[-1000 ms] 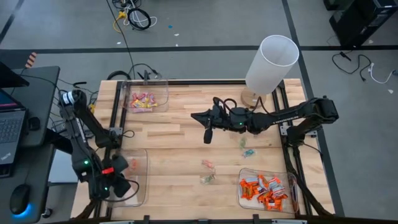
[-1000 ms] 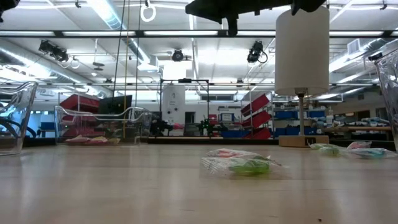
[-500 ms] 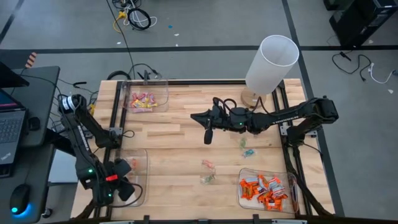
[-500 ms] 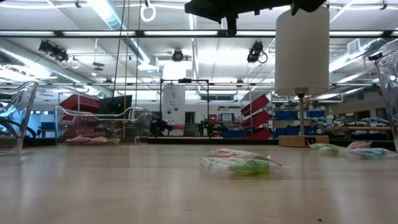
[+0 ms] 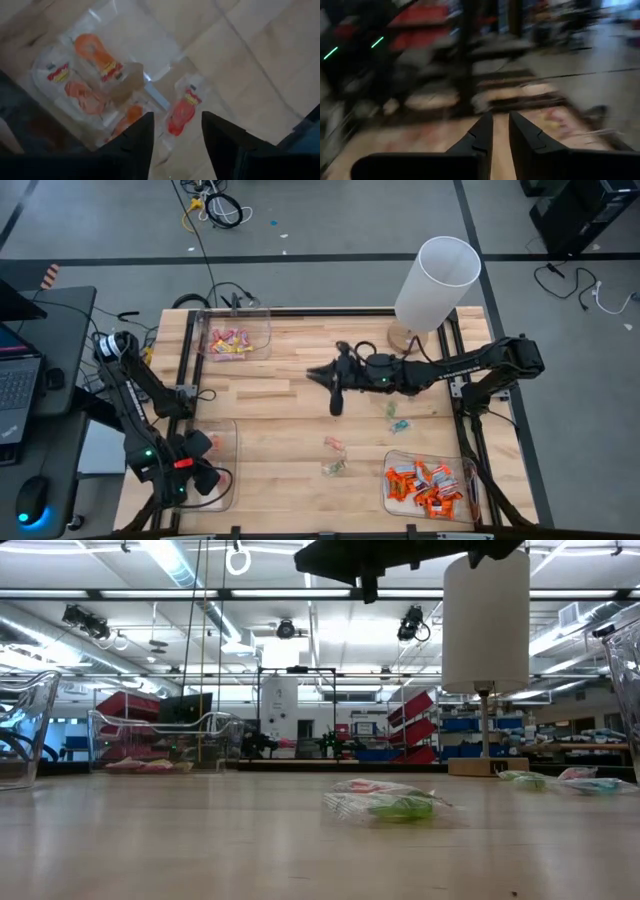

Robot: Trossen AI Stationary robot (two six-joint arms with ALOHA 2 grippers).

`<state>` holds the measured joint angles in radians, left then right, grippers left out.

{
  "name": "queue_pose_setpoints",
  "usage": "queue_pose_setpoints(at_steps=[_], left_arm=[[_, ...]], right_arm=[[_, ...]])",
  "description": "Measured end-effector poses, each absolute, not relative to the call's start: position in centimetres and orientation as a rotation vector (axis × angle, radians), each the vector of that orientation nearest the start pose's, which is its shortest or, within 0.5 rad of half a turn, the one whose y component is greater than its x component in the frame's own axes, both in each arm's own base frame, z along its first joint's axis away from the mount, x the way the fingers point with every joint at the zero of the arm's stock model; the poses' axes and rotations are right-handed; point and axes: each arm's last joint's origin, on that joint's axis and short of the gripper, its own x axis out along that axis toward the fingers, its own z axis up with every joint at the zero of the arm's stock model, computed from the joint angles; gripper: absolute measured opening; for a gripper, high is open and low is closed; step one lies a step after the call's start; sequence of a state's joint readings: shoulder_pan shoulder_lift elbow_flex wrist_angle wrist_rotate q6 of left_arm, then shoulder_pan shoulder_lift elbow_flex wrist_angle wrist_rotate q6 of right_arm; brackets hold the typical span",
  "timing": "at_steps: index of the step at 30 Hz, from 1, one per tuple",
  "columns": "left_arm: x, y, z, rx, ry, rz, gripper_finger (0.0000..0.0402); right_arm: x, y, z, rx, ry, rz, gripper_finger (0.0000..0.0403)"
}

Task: Sort candy
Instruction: Put the orange gummy into the bottom left transparent bin

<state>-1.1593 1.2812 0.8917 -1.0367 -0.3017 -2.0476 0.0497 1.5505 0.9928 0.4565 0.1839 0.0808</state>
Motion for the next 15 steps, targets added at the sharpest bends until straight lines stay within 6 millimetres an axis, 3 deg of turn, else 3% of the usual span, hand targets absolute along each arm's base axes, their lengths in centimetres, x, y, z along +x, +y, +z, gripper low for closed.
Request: queue_pose_setpoints(at_steps=[4,10,15], left_arm=[[9.6,-18.9,23.0,-0.776,1.071,0.501,0.0172],[10.8,-19.2,25.1,-0.681,0.865,0.398,0.0172],[11.7,-19.1,26.8,-0.591,0.695,0.359,0.0172]], right_arm=[[34.7,1.9,26.4,0.085,0.259,0.050,0.0046],[33.5,3.2,23.6,0.079,0.573,0.102,0.0053],[32.3,5.1,22.4,0.003,0.732,0.145,0.0074]])
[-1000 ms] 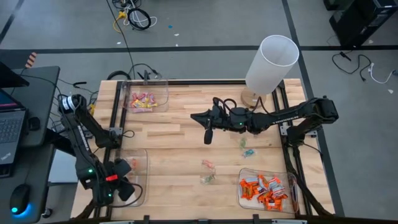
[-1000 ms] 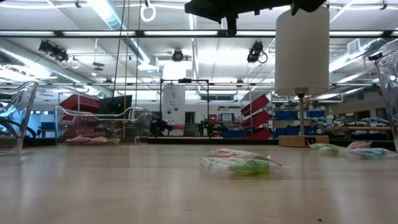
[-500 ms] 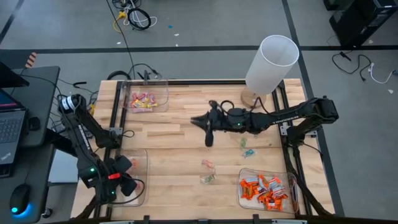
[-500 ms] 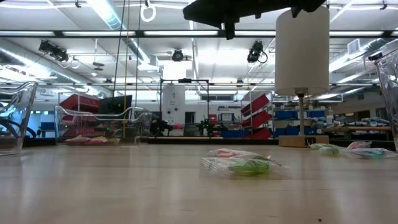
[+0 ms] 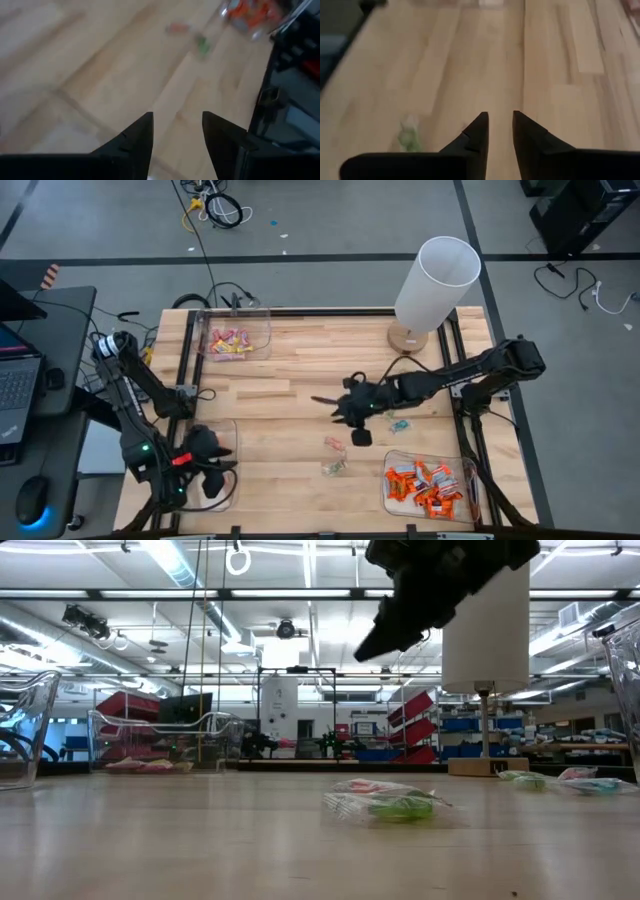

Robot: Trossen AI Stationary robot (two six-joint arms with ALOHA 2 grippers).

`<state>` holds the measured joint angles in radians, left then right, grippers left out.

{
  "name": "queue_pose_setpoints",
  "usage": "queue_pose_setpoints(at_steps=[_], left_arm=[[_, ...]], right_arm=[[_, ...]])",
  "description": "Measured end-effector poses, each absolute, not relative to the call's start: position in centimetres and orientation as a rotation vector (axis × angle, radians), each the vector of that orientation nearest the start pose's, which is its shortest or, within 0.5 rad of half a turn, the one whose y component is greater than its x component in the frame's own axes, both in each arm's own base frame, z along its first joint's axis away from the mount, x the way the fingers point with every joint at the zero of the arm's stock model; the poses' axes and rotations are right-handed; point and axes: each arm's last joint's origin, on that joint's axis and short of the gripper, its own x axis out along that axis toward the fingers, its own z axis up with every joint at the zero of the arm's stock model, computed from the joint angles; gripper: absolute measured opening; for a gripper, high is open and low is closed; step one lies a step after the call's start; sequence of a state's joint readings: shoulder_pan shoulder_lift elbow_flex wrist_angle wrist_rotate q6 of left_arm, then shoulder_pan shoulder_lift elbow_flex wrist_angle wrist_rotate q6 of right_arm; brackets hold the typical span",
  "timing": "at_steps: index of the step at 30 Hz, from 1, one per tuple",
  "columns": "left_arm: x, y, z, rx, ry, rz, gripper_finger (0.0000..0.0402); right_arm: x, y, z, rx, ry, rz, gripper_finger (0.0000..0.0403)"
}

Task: Sort candy
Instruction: Put the orange gummy into the bottom left transparent bin

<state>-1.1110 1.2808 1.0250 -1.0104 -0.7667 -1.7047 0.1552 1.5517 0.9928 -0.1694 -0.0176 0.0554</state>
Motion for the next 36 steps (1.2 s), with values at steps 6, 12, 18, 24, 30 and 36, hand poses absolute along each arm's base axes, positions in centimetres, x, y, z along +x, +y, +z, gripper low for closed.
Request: queue_pose_setpoints(at_steps=[6,12,18,24,30,36], left_arm=[[12.4,-18.9,27.1,-0.476,0.598,0.348,0.0172],[12.8,-18.6,27.2,-0.404,0.549,0.356,0.0172],[12.9,-18.5,27.2,-0.383,0.537,0.362,0.0172],[12.9,-18.5,27.3,-0.380,0.506,0.368,0.0172],[13.0,-18.3,27.6,-0.349,0.402,0.395,0.0172],[13.1,-18.3,27.7,-0.266,0.343,0.399,0.0172]], right_arm=[[32.1,7.2,21.1,0.012,0.793,0.067,0.0111],[33.4,7.8,16.9,0.198,0.879,-0.098,0.0139],[34.2,8.9,13.5,0.229,0.940,-0.092,0.0150],[34.2,9.1,12.7,0.335,0.995,-0.063,0.0155],[34.4,8.6,12.3,0.346,1.014,-0.057,0.0151],[35.3,6.4,12.7,0.330,0.926,-0.099,0.0149]])
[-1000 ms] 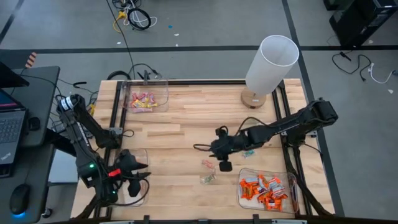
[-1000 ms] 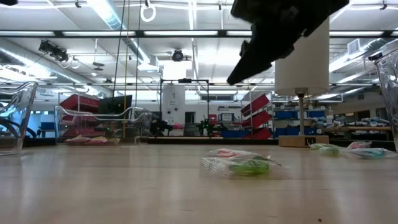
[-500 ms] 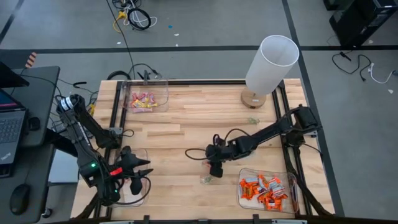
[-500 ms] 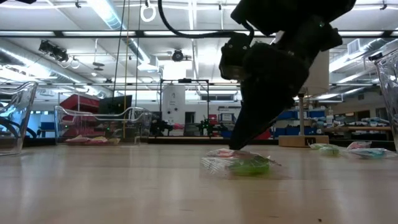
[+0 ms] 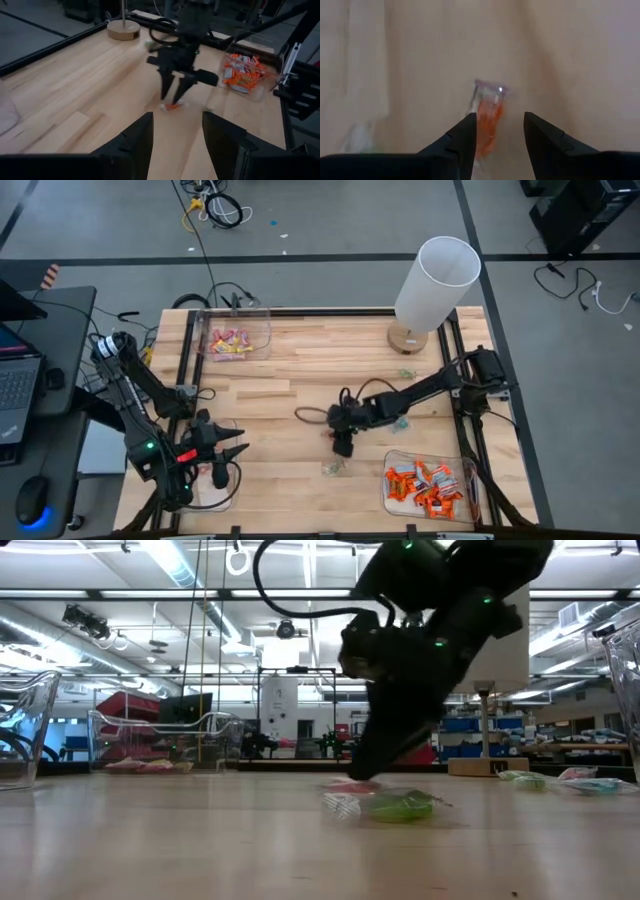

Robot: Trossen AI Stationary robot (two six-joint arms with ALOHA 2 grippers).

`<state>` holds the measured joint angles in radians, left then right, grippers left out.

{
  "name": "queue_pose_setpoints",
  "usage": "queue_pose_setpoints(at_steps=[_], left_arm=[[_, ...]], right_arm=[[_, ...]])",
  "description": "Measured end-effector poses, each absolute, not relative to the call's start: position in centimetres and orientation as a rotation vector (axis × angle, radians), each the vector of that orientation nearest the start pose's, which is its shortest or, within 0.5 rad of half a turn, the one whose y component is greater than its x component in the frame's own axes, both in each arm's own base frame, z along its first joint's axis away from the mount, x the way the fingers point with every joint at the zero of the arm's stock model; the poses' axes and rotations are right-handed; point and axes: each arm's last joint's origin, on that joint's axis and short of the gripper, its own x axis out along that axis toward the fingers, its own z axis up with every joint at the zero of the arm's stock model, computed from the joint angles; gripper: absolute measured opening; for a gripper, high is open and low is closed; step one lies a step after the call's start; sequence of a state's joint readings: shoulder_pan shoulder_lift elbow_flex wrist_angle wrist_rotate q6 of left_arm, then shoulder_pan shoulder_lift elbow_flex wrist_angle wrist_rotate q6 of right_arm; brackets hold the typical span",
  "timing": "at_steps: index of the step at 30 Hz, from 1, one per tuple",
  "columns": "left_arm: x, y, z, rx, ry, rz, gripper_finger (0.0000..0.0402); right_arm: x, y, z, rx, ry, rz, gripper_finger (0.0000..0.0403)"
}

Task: Sort candy
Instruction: Put the orange gummy into the bottom left transparent bin

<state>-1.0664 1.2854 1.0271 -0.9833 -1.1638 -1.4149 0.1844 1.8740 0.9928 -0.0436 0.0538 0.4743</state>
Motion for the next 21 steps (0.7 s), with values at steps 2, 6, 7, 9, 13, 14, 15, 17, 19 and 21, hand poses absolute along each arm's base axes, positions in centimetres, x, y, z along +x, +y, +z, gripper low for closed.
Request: queue_pose_setpoints(at_steps=[2,6,7,9,13,14,15,17,19,21], left_arm=[[13.2,-18.4,27.6,-0.255,0.335,0.403,0.0172],[13.5,-18.9,26.9,-0.223,0.341,0.411,0.0172],[13.6,-19.0,26.7,-0.214,0.344,0.413,0.0172],[13.7,-19.3,26.3,-0.197,0.350,0.416,0.0172],[14.0,-19.8,25.5,-0.167,0.359,0.422,0.0172],[14.0,-19.9,25.4,-0.161,0.361,0.424,0.0172],[14.1,-20.0,25.3,-0.157,0.362,0.425,0.0172],[14.2,-20.1,25.1,-0.155,0.362,0.425,0.0172],[14.2,-20.3,24.9,-0.157,0.362,0.425,0.0172],[14.3,-20.4,24.8,-0.154,0.363,0.426,0.0172]], right_arm=[[35.8,5.7,13.0,0.336,0.884,-0.109,0.0148],[36.5,4.7,13.9,0.335,0.846,-0.111,0.0144],[36.7,4.6,14.4,0.329,0.837,-0.108,0.0143],[37.1,4.6,15.2,0.310,0.820,-0.098,0.0142],[37.9,4.8,16.6,0.260,0.795,-0.075,0.0138],[38.1,4.8,17.0,0.249,0.791,-0.069,0.0137],[38.2,4.8,17.2,0.241,0.796,-0.067,0.0137],[38.2,5.0,17.5,0.217,0.827,-0.059,0.0135],[38.0,5.4,17.6,0.203,0.867,-0.057,0.0135],[37.6,5.8,17.5,0.205,0.918,-0.060,0.0135]])
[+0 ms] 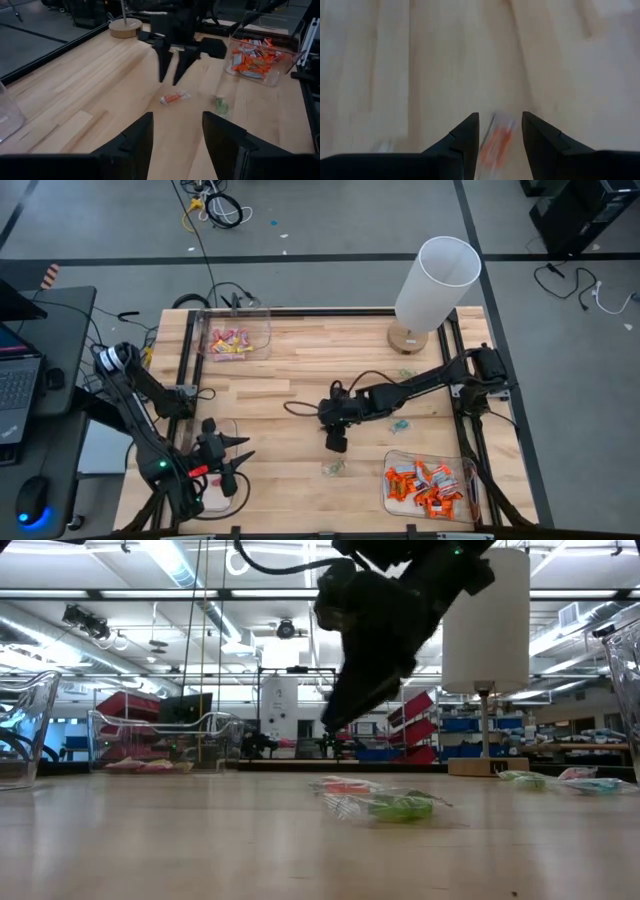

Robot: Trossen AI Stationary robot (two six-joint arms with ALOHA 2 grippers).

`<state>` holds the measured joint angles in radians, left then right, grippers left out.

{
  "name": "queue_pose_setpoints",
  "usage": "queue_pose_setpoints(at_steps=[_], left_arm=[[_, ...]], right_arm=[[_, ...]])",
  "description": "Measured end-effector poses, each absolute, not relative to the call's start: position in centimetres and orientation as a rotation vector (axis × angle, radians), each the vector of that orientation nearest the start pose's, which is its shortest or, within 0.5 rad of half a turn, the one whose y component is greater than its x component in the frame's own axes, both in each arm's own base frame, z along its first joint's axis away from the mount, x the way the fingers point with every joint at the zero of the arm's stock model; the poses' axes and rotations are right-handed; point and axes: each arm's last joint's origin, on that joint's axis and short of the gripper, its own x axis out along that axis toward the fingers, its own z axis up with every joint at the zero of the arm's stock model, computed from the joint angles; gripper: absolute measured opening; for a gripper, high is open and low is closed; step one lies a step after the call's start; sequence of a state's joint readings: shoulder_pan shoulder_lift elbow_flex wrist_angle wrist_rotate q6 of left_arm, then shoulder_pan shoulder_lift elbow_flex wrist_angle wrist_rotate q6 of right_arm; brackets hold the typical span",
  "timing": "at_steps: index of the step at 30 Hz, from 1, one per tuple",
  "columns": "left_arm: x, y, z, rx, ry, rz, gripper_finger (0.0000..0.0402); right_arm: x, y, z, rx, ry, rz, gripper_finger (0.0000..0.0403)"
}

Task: Sort candy
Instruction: Put the orange gummy into the bottom left transparent bin

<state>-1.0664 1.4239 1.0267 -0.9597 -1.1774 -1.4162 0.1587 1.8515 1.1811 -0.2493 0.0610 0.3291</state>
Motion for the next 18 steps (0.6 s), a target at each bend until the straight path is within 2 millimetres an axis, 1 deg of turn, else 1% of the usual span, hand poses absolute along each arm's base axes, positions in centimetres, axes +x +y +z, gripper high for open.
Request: queue_pose_setpoints(at_steps=[5,8,10,13,14,16,18], left_arm=[[14.4,-20.5,24.5,-0.141,0.367,0.429,0.0172],[14.4,-20.6,24.5,-0.141,0.366,0.429,0.0172],[14.4,-20.6,24.5,-0.146,0.360,0.429,0.0172],[14.5,-20.6,24.5,-0.142,0.343,0.433,0.0172],[14.5,-20.6,24.5,-0.141,0.340,0.433,0.0172],[14.5,-20.6,24.5,-0.140,0.337,0.434,0.0172],[14.5,-20.6,24.5,-0.139,0.333,0.435,0.0172]], right_arm=[[36.1,7.2,16.8,0.214,1.086,-0.063,0.0134],[35.1,8.5,16.4,0.167,1.168,-0.035,0.0134],[34.6,9.6,16.3,0.110,1.193,0.003,0.0136],[34.3,10.9,16.3,0.023,1.163,-0.015,0.0136],[34.3,11.2,16.2,-0.007,1.144,-0.047,0.0135],[34.3,11.5,16.2,-0.058,1.102,-0.121,0.0135],[34.6,11.5,16.3,-0.059,1.061,-0.151,0.0136]])
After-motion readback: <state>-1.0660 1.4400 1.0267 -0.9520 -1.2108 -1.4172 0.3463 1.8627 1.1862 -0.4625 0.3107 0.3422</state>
